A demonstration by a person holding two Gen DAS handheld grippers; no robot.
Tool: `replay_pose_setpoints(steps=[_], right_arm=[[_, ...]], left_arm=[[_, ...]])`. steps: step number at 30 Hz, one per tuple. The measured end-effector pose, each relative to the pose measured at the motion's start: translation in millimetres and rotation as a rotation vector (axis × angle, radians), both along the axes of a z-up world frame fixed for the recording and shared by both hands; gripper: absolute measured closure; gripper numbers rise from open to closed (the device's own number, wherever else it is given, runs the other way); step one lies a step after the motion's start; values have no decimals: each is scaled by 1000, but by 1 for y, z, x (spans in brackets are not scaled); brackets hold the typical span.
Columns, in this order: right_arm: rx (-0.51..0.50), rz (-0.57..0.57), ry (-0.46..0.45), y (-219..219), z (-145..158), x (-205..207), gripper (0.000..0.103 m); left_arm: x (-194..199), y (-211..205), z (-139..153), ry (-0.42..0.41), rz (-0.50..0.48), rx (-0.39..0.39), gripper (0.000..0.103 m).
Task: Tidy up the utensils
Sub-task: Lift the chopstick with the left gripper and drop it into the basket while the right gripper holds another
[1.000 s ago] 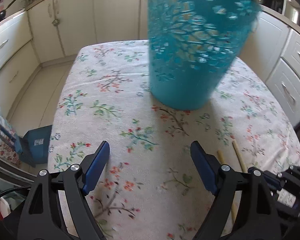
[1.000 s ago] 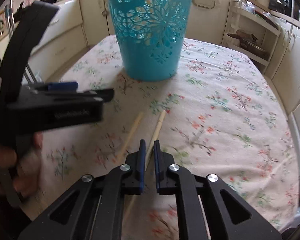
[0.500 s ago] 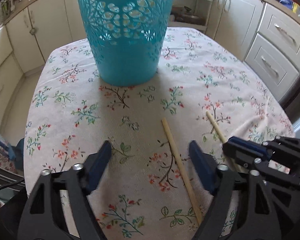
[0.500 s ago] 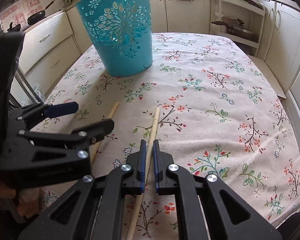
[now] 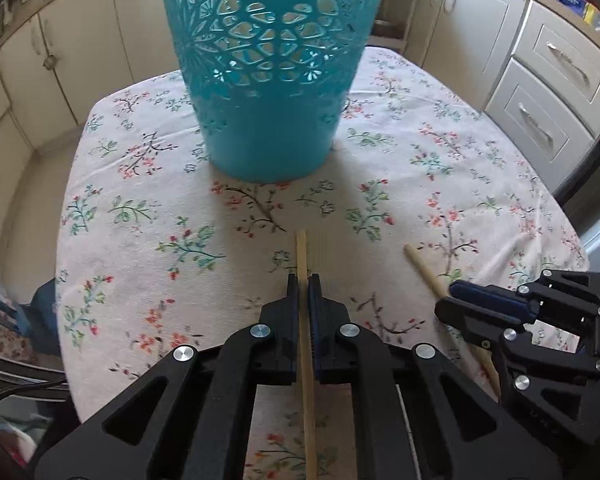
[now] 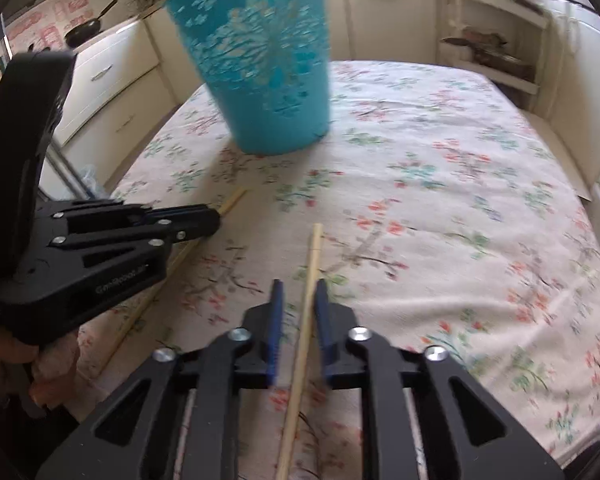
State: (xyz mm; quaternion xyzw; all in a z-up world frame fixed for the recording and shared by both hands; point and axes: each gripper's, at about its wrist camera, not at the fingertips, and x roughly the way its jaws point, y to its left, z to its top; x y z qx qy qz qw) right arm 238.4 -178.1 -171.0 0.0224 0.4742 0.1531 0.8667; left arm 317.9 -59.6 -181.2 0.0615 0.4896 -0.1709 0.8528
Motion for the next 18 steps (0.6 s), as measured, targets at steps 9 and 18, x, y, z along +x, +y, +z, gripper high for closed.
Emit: replay_pose_setpoints(steps=[9,18], right_arm=[[99,-25,-16,-11,-5,-2,98],[158,-54,-2,-16,-6,1,98]], left_arm=[[-5,3,25,-24,-5,-38,99],[-1,41,182,-316,-13,-353,99]])
